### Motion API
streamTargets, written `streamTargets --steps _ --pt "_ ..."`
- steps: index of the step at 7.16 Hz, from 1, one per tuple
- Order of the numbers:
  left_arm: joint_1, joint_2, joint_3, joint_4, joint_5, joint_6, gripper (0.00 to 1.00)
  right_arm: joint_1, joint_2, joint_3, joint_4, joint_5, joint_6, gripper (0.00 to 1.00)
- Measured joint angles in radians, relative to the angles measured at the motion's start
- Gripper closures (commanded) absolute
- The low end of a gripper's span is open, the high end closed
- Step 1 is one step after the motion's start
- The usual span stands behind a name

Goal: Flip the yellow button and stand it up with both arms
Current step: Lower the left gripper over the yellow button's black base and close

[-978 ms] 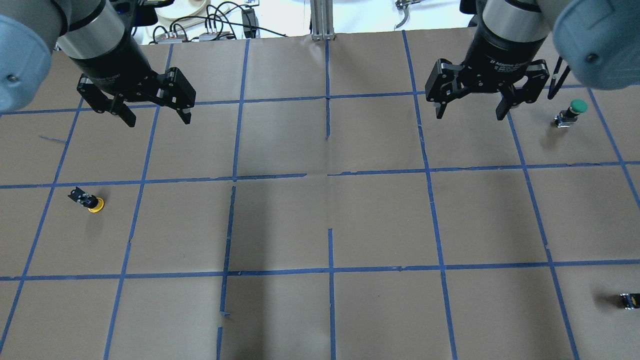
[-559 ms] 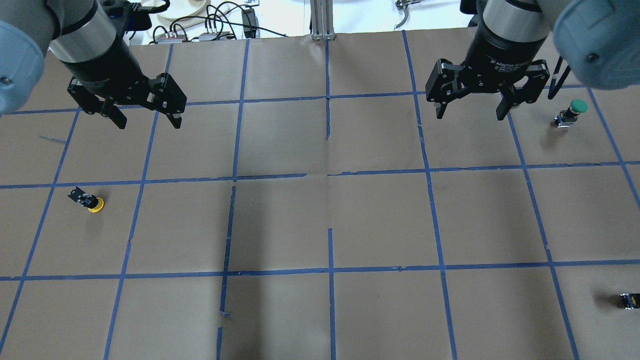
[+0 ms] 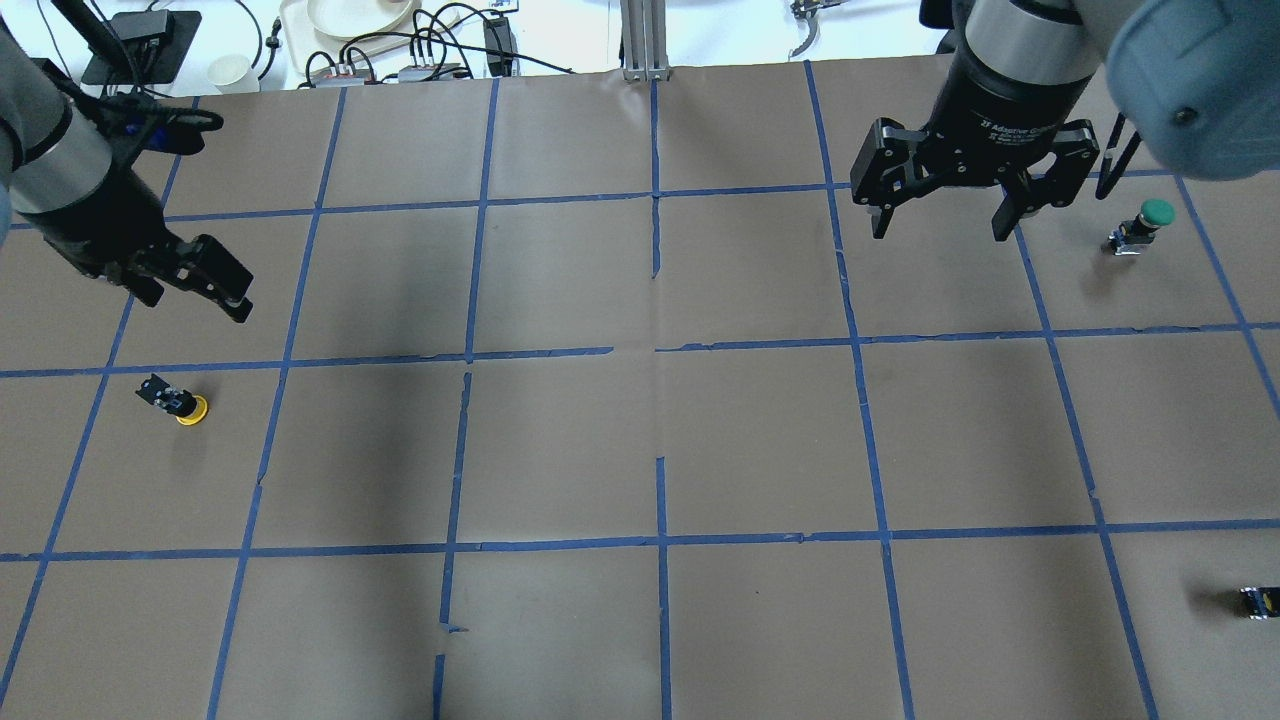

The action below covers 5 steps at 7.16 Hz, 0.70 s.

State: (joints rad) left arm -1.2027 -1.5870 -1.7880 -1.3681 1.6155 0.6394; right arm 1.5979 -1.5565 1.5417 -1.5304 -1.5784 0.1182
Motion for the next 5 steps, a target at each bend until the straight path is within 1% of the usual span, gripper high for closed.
streamTargets --steps 2,3,5 --pt "0.097 -0.022 -0.101 0.167 -0.004 0.206 0.01 -0.001 0.000 0.000 0.001 0.000 0.000 0.00" --pt "0.136 -0.049 -0.124 0.213 -0.012 0.280 0.01 -0.001 0.000 0.000 0.001 0.000 0.000 0.00" --pt "0.236 -0.089 -0.144 0.245 -0.073 0.445 0.01 -0.001 0.000 0.000 0.001 0.000 0.000 0.00"
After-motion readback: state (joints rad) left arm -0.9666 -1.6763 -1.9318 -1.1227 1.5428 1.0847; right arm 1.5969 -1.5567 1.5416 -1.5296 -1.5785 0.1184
